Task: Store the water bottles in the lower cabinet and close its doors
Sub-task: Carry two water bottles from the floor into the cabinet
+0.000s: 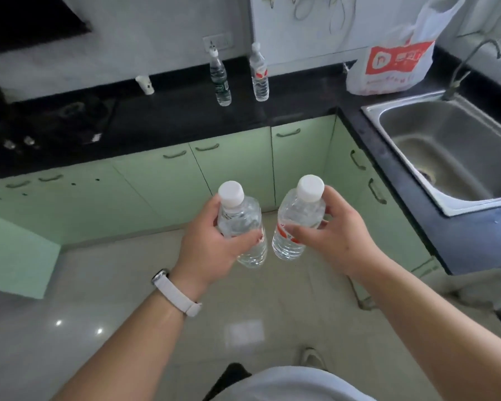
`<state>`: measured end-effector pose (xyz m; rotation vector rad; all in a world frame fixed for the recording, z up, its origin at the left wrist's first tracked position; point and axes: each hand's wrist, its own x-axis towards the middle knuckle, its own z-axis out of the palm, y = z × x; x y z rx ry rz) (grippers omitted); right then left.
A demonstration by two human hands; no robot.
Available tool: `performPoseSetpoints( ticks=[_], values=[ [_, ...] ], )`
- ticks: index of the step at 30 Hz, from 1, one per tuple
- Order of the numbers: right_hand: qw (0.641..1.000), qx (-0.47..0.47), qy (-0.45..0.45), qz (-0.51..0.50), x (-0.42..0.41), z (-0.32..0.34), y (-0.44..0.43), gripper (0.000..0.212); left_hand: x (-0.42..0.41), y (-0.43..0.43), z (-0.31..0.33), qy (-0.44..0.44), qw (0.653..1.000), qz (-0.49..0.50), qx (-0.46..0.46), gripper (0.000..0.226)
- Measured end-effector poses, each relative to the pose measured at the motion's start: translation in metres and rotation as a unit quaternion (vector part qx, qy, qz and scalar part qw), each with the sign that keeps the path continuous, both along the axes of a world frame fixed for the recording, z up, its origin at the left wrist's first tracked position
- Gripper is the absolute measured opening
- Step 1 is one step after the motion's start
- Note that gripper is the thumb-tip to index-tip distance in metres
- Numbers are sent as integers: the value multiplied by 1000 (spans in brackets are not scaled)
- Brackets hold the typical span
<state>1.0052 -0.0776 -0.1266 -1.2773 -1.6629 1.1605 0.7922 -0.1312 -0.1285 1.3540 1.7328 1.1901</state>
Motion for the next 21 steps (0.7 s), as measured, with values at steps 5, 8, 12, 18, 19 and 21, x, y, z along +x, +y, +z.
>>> performPoseSetpoints(
  ticks=[5,8,12,18,19,21],
  values=[
    [997,-18,-7,73,-31,-1,31,49,-21,-5,4,-1,997,73,12,52],
    [994,-9,-18,108,-62,0,37,45,-46,-12,5,-2,994,111,8,53],
    [988,-10,-36,151,-113,-3,44,46,-97,-14,-2,-7,989,147,5,60],
    [982,-10,-70,176,-227,-7,45,55,-200,-18,-13,-22,982,185,18,64],
    [980,-9,-78,182,-249,-6,44,56,-220,-20,-14,-27,981,191,19,64],
    [975,-6,-98,199,-294,-3,42,58,-261,-27,-16,-39,978,203,21,62]
  ],
)
